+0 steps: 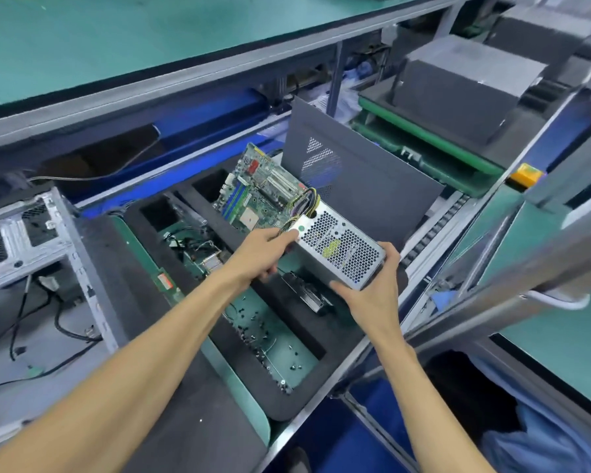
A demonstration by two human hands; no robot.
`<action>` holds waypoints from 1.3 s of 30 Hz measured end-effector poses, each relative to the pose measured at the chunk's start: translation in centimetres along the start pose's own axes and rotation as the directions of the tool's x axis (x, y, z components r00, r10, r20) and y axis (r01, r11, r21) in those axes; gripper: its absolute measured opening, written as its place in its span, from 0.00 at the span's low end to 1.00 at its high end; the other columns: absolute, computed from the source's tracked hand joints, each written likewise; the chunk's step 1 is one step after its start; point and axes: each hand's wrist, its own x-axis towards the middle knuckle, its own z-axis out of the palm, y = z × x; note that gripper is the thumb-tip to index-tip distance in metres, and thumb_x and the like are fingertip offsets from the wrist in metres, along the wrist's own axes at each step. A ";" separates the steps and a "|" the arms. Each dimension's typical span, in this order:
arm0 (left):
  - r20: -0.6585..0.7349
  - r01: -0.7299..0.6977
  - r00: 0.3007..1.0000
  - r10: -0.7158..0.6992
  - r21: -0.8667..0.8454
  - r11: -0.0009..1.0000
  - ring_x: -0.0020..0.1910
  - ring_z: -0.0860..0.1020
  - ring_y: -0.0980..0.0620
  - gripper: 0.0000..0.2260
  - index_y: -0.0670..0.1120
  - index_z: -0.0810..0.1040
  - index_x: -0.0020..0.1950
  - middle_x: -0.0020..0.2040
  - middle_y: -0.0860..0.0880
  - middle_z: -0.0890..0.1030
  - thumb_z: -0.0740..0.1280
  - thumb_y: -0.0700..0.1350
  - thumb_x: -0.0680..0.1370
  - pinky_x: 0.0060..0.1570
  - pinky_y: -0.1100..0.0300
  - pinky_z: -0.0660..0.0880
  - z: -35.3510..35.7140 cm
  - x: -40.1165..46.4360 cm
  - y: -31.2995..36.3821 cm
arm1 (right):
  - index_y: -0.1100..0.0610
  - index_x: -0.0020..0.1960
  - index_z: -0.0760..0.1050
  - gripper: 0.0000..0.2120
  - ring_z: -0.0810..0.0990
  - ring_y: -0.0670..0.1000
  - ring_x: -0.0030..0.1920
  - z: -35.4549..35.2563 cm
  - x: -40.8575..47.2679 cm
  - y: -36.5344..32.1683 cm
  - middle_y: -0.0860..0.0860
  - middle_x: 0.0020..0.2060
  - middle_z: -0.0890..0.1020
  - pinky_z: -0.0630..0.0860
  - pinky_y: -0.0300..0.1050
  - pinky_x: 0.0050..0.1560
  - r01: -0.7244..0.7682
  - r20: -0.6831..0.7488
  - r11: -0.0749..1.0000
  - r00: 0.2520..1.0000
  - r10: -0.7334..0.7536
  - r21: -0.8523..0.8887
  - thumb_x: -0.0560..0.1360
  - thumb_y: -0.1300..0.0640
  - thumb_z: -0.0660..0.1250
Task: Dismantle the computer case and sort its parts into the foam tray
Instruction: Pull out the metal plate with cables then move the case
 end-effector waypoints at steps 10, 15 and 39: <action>-0.076 0.154 0.986 -0.149 0.067 0.986 0.17 0.63 0.55 0.07 0.52 0.77 0.44 0.25 0.49 0.68 0.65 0.51 0.81 0.20 0.66 0.58 -0.5 2.0 -4.1 | 0.33 0.66 0.55 0.46 0.65 0.36 0.63 2.0 -1.7 0.6 0.35 0.58 0.65 0.64 0.28 0.60 0.078 0.072 0.982 0.995 -0.067 -0.170 0.64 0.58 0.82; -0.109 0.126 0.988 -0.108 0.169 0.977 0.19 0.69 0.53 0.08 0.46 0.75 0.42 0.24 0.52 0.68 0.62 0.46 0.80 0.22 0.63 0.64 -0.1 2.7 -3.9 | 0.40 0.69 0.57 0.43 0.63 0.42 0.65 1.7 -1.5 0.8 0.37 0.61 0.63 0.63 0.36 0.62 0.066 0.149 0.979 0.988 -0.037 -0.195 0.65 0.54 0.82; -0.137 0.045 0.990 -0.020 0.182 0.982 0.34 0.76 0.58 0.16 0.53 0.76 0.70 0.53 0.46 0.81 0.57 0.47 0.85 0.36 0.64 0.72 -5.4 -2.2 -3.1 | 0.47 0.60 0.77 0.08 0.76 0.41 0.61 2.0 -0.6 -7.1 0.41 0.58 0.79 0.72 0.46 0.67 0.082 0.145 0.996 0.987 -0.075 -0.037 0.82 0.53 0.65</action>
